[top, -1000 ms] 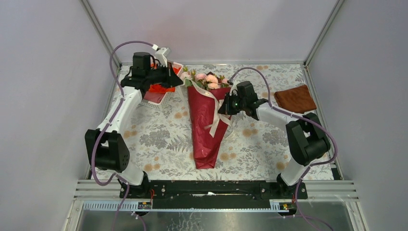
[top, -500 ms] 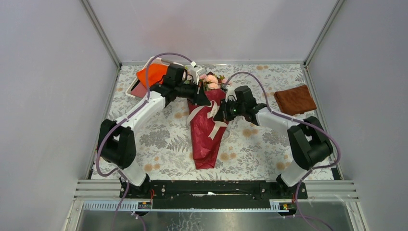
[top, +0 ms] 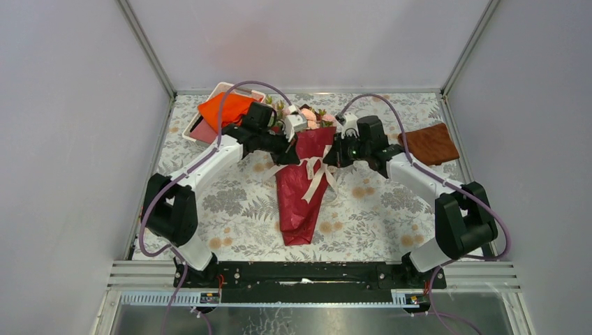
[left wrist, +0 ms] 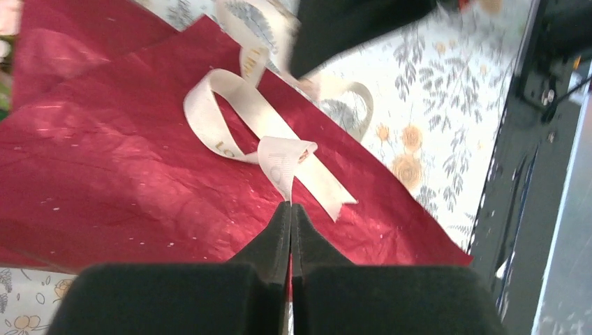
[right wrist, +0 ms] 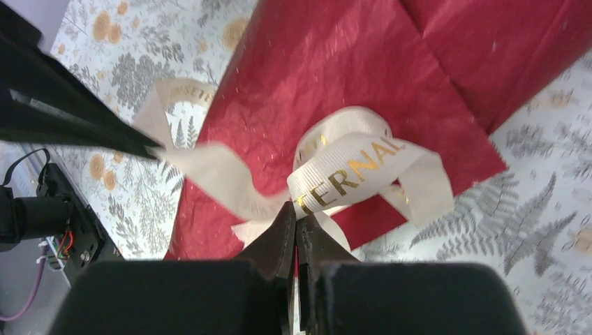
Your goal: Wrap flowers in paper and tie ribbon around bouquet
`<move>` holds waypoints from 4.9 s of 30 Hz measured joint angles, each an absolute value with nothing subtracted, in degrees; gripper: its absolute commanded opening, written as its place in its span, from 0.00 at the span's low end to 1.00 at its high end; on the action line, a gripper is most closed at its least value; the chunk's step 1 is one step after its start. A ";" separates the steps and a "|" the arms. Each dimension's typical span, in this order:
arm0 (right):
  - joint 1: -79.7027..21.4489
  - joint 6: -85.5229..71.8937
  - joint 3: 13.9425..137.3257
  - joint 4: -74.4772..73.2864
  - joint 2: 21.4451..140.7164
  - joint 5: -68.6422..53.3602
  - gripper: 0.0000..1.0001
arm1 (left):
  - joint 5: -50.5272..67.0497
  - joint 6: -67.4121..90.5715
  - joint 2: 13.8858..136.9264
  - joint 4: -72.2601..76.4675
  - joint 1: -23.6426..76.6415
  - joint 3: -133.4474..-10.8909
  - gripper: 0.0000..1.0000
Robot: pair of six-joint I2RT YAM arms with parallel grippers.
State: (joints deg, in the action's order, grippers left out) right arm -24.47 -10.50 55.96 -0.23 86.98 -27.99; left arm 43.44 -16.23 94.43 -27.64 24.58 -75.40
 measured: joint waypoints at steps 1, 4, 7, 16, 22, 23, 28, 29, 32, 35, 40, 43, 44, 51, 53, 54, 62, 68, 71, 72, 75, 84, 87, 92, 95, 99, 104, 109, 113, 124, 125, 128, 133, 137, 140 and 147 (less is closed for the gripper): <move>-24.49 -9.63 57.69 -1.06 87.70 -28.08 0.04 | 43.48 -19.18 94.43 -29.23 25.10 -75.42 0.00; -24.67 -8.45 60.69 -1.13 89.38 -28.82 0.07 | 43.53 -26.98 94.43 -34.26 26.33 -76.05 0.00; -25.36 -7.25 63.90 -0.69 92.03 -31.03 0.11 | 43.62 -32.40 94.41 -37.12 27.05 -77.32 0.00; -28.97 -4.97 63.57 1.98 93.80 -38.28 0.09 | 43.05 -39.51 94.54 -39.48 27.33 -79.31 0.00; -28.93 -5.37 62.89 3.01 94.06 -40.29 0.19 | 42.61 -41.08 95.09 -39.51 27.33 -78.85 0.00; -28.93 -5.72 62.74 3.77 94.30 -40.60 0.25 | 42.68 -41.10 95.09 -39.51 27.33 -78.85 0.00; -28.93 -7.05 61.47 5.91 95.50 -41.47 0.48 | 43.35 -40.56 95.09 -39.18 26.85 -78.85 0.00; -28.93 -7.11 60.93 6.09 95.50 -41.52 0.50 | 43.48 -40.27 95.09 -38.98 26.59 -78.85 0.00; -28.93 -6.90 59.24 6.72 95.50 -41.67 0.54 | 43.66 -39.46 95.24 -38.41 25.71 -78.85 0.00; -28.93 -6.87 57.71 7.22 95.48 -42.06 0.55 | 43.83 -38.87 95.79 -37.60 25.32 -78.85 0.00; -28.93 -6.92 55.90 8.51 94.78 -40.84 0.55 | 43.75 -36.73 97.69 -36.03 25.02 -79.64 0.00; -28.95 -7.18 53.36 9.63 92.27 -39.03 0.56 | 43.77 -35.14 98.06 -35.16 24.25 -79.75 0.00; -28.97 -7.38 52.29 10.31 91.13 -37.89 0.56 | 43.75 -34.70 98.04 -34.94 23.73 -79.75 0.00; -29.04 -9.65 50.26 10.48 87.61 -25.61 0.56 | 42.35 -34.41 96.14 -34.00 21.10 -77.45 0.00; -29.04 -10.52 50.54 10.13 87.61 -23.35 0.57 | 41.89 -34.44 95.39 -34.02 20.18 -76.58 0.00; -29.04 -11.03 50.57 10.04 87.61 -22.22 0.58 | 41.80 -34.46 95.07 -34.04 19.70 -76.18 0.00; -29.04 -12.69 53.91 5.93 90.56 -10.59 0.66 | 38.28 -38.41 91.29 -34.28 14.61 -69.80 0.00; -28.56 -7.27 62.61 0.30 98.80 -7.22 0.66 | 37.43 -39.27 91.20 -34.46 14.57 -66.04 0.00; -28.42 -4.51 64.66 -2.55 101.49 -8.34 0.66 | 37.45 -39.24 91.13 -34.41 14.28 -65.28 0.00; -28.40 -3.18 65.17 -3.62 102.28 -9.08 0.65 | 37.45 -39.20 91.09 -34.41 14.17 -65.08 0.00; -28.38 -0.40 66.32 -5.56 103.81 -11.29 0.55 | 37.52 -39.11 90.87 -34.39 13.93 -64.84 0.00; -26.06 0.49 67.35 -7.18 104.90 -12.01 0.00 | 39.83 -35.68 88.88 -33.98 9.93 -64.66 0.00; -22.87 -2.04 64.18 -6.33 102.32 -8.10 0.00 | 40.91 -30.57 87.88 -31.86 5.39 -64.31 0.00; -15.68 -7.66 56.69 -5.08 93.62 0.47 0.00 | 45.01 -19.70 87.24 -27.16 -3.84 -63.61 0.00; -11.46 -10.96 52.07 -3.66 87.37 5.26 0.00 | 48.58 -14.85 87.31 -25.91 -9.17 -63.53 0.00; -9.98 -12.73 48.97 -2.44 81.80 9.87 0.00 | 50.72 -15.62 87.46 -27.77 -13.19 -63.09 0.05; -10.09 -12.25 48.99 -1.45 79.99 10.20 0.00 | 48.99 -27.38 86.78 -36.93 -13.56 -58.81 0.35; -10.11 -11.29 49.47 -1.41 79.99 6.92 0.00 | 41.87 -44.18 82.32 -45.28 -13.54 -52.95 0.74; -10.11 -10.61 50.00 -1.39 80.01 3.97 0.00 | 39.40 -54.46 78.98 -51.83 -9.98 -54.22 0.82; -10.11 -9.89 50.83 -2.79 80.20 1.78 0.00 | 33.41 -49.17 96.40 -36.16 15.00 -66.54 0.91; -10.11 -9.76 50.83 -3.09 80.16 1.80 0.00 | 33.15 -48.69 98.19 -35.40 15.09 -67.11 0.89; -10.11 -9.34 50.83 -4.03 79.81 1.80 0.00 | 32.45 -47.97 102.08 -33.93 15.40 -68.16 0.76; -10.11 -8.88 50.83 -4.89 77.69 1.80 0.00 | 32.45 -46.96 105.21 -33.36 15.55 -68.51 0.34; -10.11 -8.80 51.03 -4.89 74.78 0.51 0.00 | 34.11 -46.72 105.25 -33.39 15.73 -68.51 0.00; -10.13 -8.78 51.77 -4.84 73.38 -1.63 0.00 | 36.05 -46.46 105.21 -33.69 15.66 -68.51 0.00; -14.28 -5.37 52.95 -5.82 69.63 -11.84 0.00 | 41.58 -42.59 99.81 -34.48 11.86 -68.58 0.00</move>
